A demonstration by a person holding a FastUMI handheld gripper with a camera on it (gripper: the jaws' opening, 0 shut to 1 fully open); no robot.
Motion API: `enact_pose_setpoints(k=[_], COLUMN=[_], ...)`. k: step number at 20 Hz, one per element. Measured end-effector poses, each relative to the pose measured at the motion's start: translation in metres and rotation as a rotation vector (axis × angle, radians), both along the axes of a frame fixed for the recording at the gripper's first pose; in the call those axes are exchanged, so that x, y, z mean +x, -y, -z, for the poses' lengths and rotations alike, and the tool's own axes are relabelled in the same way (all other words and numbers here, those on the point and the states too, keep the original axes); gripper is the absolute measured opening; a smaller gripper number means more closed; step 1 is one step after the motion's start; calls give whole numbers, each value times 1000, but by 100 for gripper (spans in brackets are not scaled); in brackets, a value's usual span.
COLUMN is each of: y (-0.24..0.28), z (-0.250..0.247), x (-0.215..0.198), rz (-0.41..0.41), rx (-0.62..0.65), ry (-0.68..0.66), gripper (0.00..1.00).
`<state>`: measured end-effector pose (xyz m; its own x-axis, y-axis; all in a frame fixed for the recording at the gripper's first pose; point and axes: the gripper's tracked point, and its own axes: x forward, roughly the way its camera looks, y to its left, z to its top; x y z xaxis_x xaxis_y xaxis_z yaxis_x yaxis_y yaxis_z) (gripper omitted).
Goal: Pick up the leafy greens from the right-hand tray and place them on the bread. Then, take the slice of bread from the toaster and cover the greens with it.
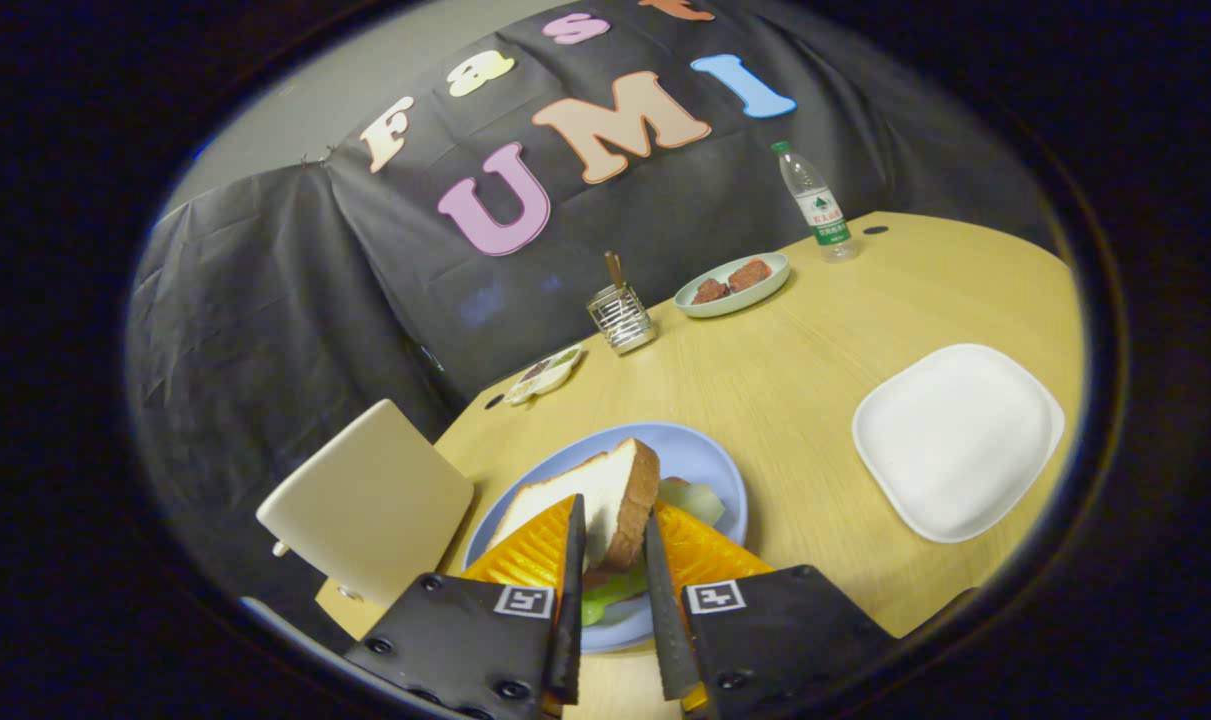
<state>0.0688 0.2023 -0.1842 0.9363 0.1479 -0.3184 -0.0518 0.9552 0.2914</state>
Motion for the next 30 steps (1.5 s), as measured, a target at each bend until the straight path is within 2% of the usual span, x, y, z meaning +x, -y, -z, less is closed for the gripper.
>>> enact_pose_setpoints(k=[7, 11, 17, 23, 27, 30], y=[24, 39, 71, 83, 86, 89], z=[-29, -72, -157, -229, -255, -246], x=[-1, -4, -5, -8, -9, -19], rz=[14, 14, 67, 99, 108, 91], rx=[-138, -238, -376, -424, -431, -414], ry=[94, 188, 311, 421, 485, 489], gripper=[77, 100, 100, 100, 100, 100])
